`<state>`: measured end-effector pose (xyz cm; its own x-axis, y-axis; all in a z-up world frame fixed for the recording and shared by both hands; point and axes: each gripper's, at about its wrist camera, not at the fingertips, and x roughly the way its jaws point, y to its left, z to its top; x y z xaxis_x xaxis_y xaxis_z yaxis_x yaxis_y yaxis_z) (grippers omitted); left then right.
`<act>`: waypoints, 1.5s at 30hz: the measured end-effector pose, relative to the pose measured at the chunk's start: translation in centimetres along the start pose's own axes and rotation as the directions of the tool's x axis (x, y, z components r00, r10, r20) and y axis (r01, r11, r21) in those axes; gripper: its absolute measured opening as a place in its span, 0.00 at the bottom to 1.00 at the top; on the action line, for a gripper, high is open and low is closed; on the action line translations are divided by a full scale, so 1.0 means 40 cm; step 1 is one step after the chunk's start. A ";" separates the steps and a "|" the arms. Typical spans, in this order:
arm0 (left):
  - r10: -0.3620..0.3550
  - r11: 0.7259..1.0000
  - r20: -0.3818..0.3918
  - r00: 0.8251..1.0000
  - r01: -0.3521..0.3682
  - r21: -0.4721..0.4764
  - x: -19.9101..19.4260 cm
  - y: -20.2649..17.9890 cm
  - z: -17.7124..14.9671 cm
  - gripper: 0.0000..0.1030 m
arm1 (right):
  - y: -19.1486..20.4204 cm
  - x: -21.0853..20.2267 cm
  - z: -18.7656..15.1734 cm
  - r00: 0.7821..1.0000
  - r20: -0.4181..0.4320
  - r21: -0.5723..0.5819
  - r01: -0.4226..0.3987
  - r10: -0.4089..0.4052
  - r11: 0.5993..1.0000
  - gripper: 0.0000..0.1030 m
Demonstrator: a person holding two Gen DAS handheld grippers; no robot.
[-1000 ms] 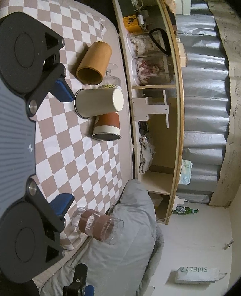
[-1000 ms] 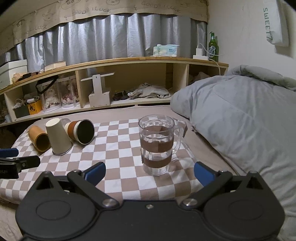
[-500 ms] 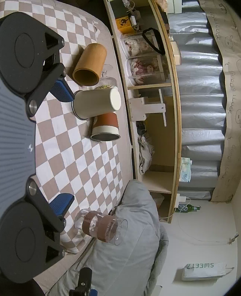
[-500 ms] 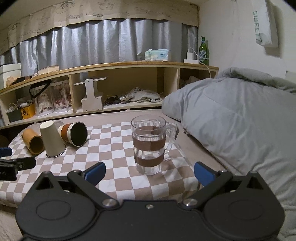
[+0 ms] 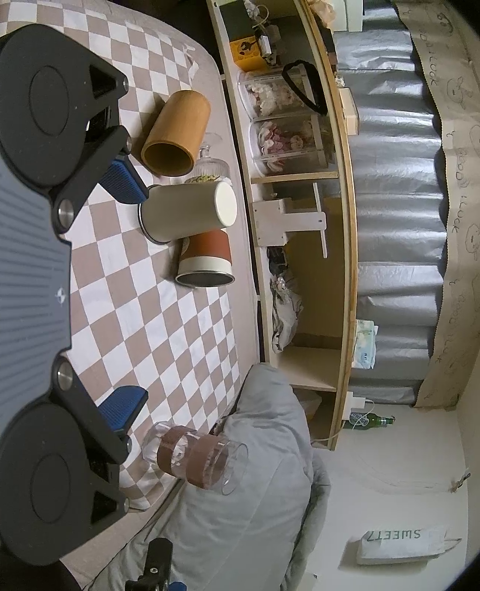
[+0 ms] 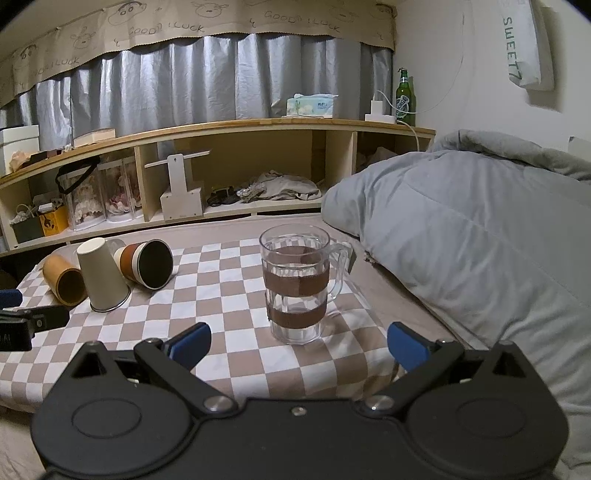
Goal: Flip cup upright
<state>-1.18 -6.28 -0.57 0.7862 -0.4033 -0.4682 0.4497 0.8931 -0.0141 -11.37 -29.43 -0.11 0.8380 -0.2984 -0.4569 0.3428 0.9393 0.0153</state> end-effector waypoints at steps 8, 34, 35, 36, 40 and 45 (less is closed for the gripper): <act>0.001 1.000 0.001 1.000 -0.001 0.001 -0.001 0.000 0.001 1.00 | -0.001 0.001 -0.002 1.000 0.002 -0.008 0.004 -0.004 1.000 1.00; 0.004 1.000 0.009 1.000 -0.004 0.002 -0.008 0.003 0.007 1.00 | -0.001 0.000 0.001 1.000 0.004 -0.015 0.007 -0.007 1.000 1.00; 0.004 1.000 0.009 1.000 -0.004 0.003 -0.007 0.002 0.006 1.00 | -0.001 0.000 0.000 1.000 0.003 -0.015 0.007 -0.007 1.000 1.00; 0.004 1.000 0.008 1.000 -0.004 0.004 -0.007 0.002 0.007 1.00 | -0.001 0.000 0.000 1.000 0.003 -0.015 0.007 -0.007 1.000 1.00; 0.003 1.000 0.010 1.000 -0.003 0.004 -0.008 0.002 0.007 1.00 | -0.001 0.001 0.001 1.000 0.004 -0.016 0.007 -0.007 1.000 1.00; 0.003 1.000 0.010 1.000 -0.003 0.006 -0.008 0.003 0.008 1.00 | 0.000 0.000 0.001 1.000 0.004 -0.016 0.008 -0.008 1.000 1.00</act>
<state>-1.25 -6.09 -0.15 0.7915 -0.4027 -0.4597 0.4499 0.8931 -0.0077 -11.35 -29.45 -0.09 0.8371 -0.3062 -0.4534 0.3422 0.9396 -0.0027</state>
